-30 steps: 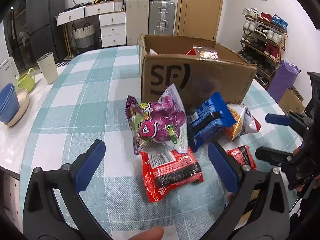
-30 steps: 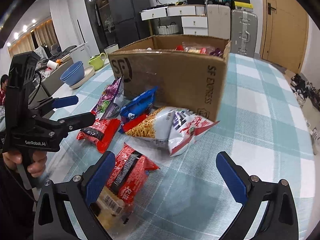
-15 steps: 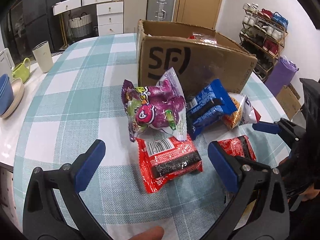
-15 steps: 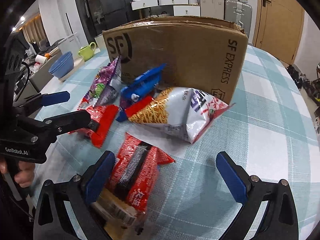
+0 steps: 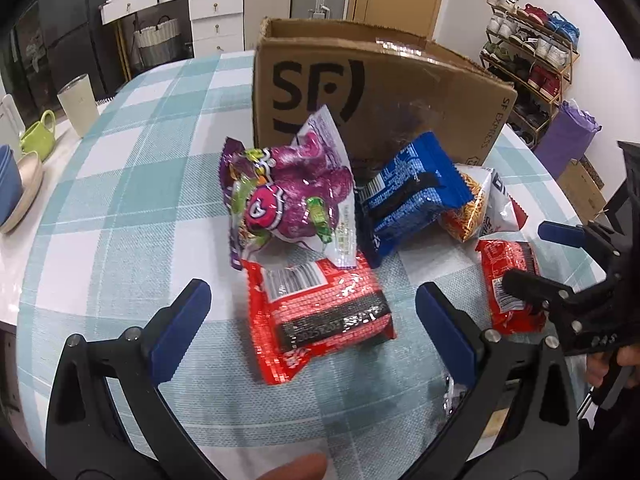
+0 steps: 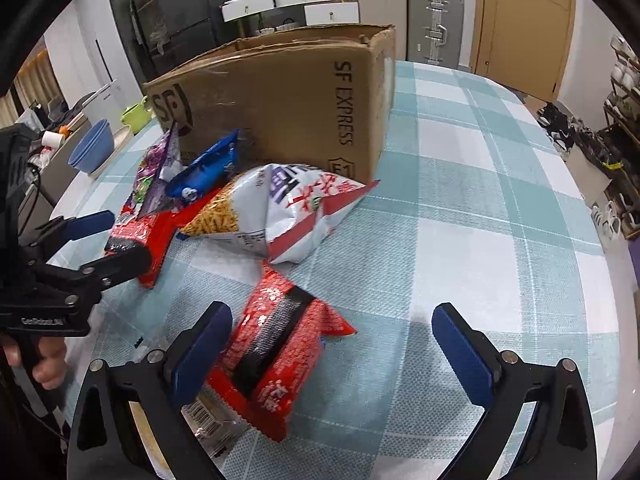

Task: Organize snacks
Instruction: 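Withdraw both tools from the box back toward the remaining snacks, then grasp the red black-striped wafer pack with the left tool while the right grasps the red snack bag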

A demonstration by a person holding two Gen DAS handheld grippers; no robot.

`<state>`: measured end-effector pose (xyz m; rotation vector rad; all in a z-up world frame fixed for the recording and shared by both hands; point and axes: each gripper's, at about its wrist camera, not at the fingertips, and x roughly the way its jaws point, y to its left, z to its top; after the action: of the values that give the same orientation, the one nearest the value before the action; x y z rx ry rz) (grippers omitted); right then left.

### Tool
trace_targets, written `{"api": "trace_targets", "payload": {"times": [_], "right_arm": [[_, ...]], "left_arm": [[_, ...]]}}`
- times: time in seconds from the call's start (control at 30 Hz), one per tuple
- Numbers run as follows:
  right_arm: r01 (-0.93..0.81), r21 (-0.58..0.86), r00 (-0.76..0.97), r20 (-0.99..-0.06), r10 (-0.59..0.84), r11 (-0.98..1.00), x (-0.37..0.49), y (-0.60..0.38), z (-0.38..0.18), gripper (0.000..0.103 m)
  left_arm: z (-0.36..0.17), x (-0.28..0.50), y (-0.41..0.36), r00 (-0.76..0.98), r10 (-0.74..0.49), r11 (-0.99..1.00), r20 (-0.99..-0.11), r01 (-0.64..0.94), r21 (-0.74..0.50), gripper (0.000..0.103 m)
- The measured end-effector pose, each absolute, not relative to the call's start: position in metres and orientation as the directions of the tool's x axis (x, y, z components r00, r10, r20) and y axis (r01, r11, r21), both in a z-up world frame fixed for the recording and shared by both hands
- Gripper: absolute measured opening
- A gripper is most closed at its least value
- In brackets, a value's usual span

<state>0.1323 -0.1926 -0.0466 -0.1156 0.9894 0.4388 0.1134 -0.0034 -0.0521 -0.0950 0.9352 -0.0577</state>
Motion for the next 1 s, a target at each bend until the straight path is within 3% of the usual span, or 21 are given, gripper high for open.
{"api": "trace_targets", "payload": {"times": [0.23,0.57,0.63,0.8,0.87,1.0], "right_arm": [[-0.445,0.045,0.484,-0.829,0.282,0.895,0.121,-0.19,-0.049,0.102],[-0.43,0.094,0.456,-0.836,0.306,0.898,0.118,-0.216,-0.055,0.098],[-0.445,0.102,0.452,-0.833,0.321,0.89,0.116,-0.215,-0.054,0.09],[-0.477,0.073,0.458,-0.83,0.318,0.876,0.11,-0.208,-0.054,0.081],[-0.495,0.075,0.457,-0.825,0.333,0.866,0.104,-0.205,-0.052,0.074],[-0.512,0.092,0.46,-0.81,0.363,0.854,0.098,-0.205,-0.049,0.05]], "left_arm": [[-0.063,0.119,-0.006,0.579,-0.036,0.997,-0.815,-0.035,-0.069,0.102],[-0.071,0.113,0.01,0.565,-0.031,0.996,-0.824,-0.05,-0.072,0.102],[-0.07,0.114,0.01,0.572,-0.024,0.996,-0.82,-0.056,-0.069,0.102],[-0.071,0.115,0.006,0.576,-0.016,0.998,-0.817,-0.045,-0.051,0.097],[-0.072,0.113,0.005,0.581,-0.024,0.998,-0.813,-0.039,-0.058,0.091],[-0.07,0.11,-0.001,0.6,-0.029,0.999,-0.8,-0.011,-0.044,0.071]]}}
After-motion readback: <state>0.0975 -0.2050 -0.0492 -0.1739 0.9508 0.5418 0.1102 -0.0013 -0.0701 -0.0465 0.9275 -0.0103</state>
